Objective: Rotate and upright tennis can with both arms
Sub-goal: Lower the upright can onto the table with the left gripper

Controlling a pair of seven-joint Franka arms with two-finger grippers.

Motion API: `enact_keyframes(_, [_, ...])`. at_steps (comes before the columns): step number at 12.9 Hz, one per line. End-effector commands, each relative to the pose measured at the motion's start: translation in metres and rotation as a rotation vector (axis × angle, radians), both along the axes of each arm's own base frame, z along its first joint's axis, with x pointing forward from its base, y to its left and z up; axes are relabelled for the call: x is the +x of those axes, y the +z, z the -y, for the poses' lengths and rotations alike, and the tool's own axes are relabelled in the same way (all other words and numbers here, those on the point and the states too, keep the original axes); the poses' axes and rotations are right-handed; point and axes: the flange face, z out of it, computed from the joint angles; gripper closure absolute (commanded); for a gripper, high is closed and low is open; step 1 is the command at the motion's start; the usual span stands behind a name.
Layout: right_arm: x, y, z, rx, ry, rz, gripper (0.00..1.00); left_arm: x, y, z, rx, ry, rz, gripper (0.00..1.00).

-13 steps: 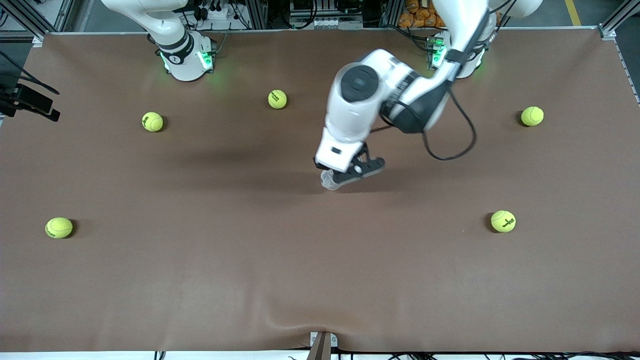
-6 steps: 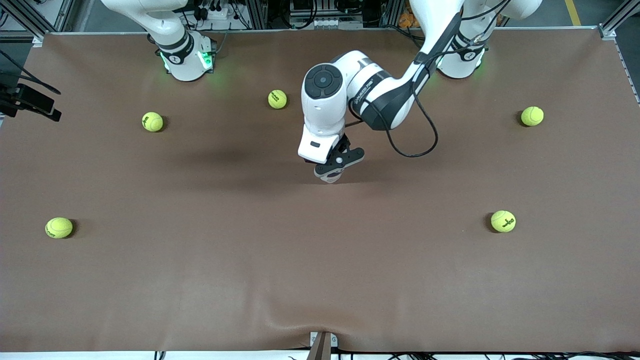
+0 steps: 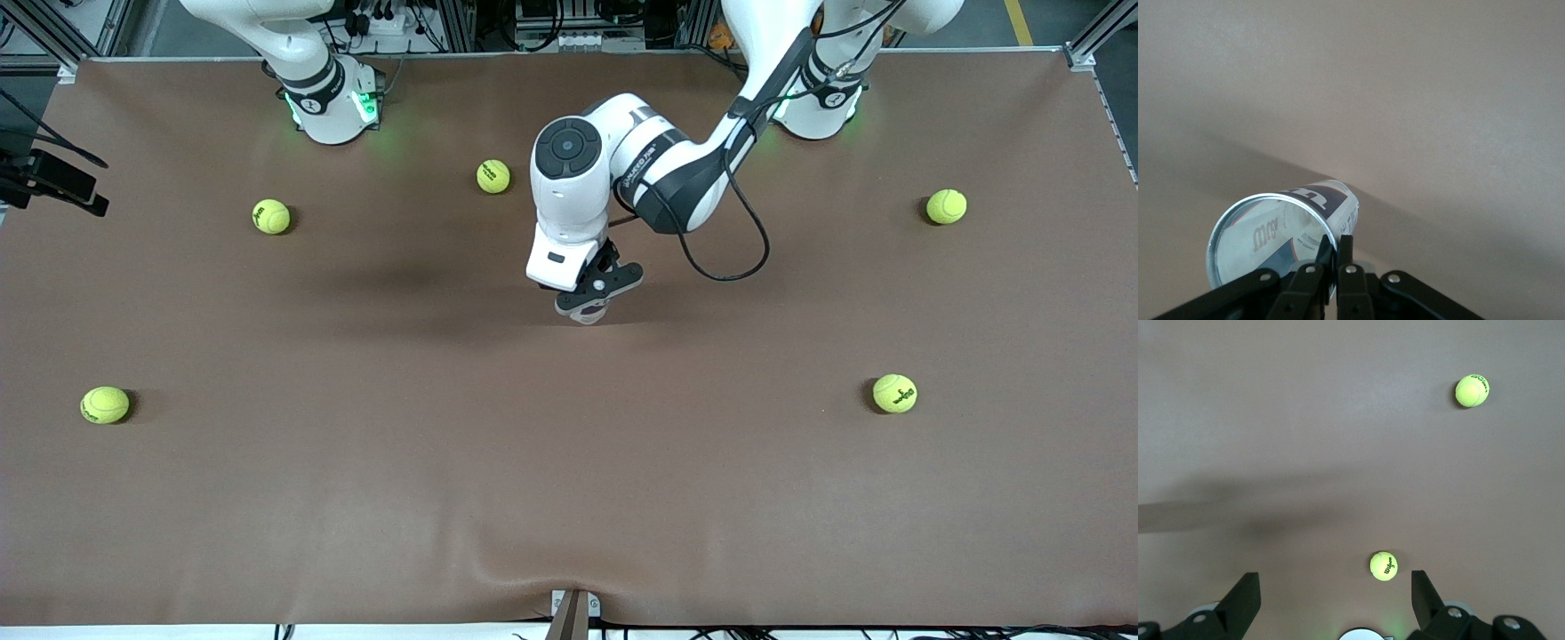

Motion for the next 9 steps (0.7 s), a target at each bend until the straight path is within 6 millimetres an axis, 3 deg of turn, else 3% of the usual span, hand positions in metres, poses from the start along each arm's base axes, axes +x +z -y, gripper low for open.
enact_keyframes(1, [0.0, 0.0, 0.001, -0.006, 0.009, 0.008, 0.0, -0.001, -0.008, 0.004, 0.022, 0.018, 0.016, 0.68])
enact_keyframes(2, [0.0, 0.0, 0.001, -0.006, 0.009, 0.008, 0.0, -0.002, -0.008, 0.005, 0.022, 0.018, 0.013, 0.58])
enact_keyframes(5, [0.0, 0.0, -0.002, -0.006, 0.013, 0.008, 0.0, -0.002, -0.003, 0.006, 0.015, 0.033, 0.017, 0.39])
enact_keyframes(7, [0.0, 0.0, -0.002, -0.006, 0.013, 0.006, 0.0, -0.004, 0.016, 0.006, -0.008, 0.034, 0.03, 0.23])
enact_keyframes(9, [0.0, 0.0, -0.002, -0.006, 0.013, 0.006, 0.0, -0.005, 0.04, 0.002, -0.029, 0.037, 0.043, 0.0])
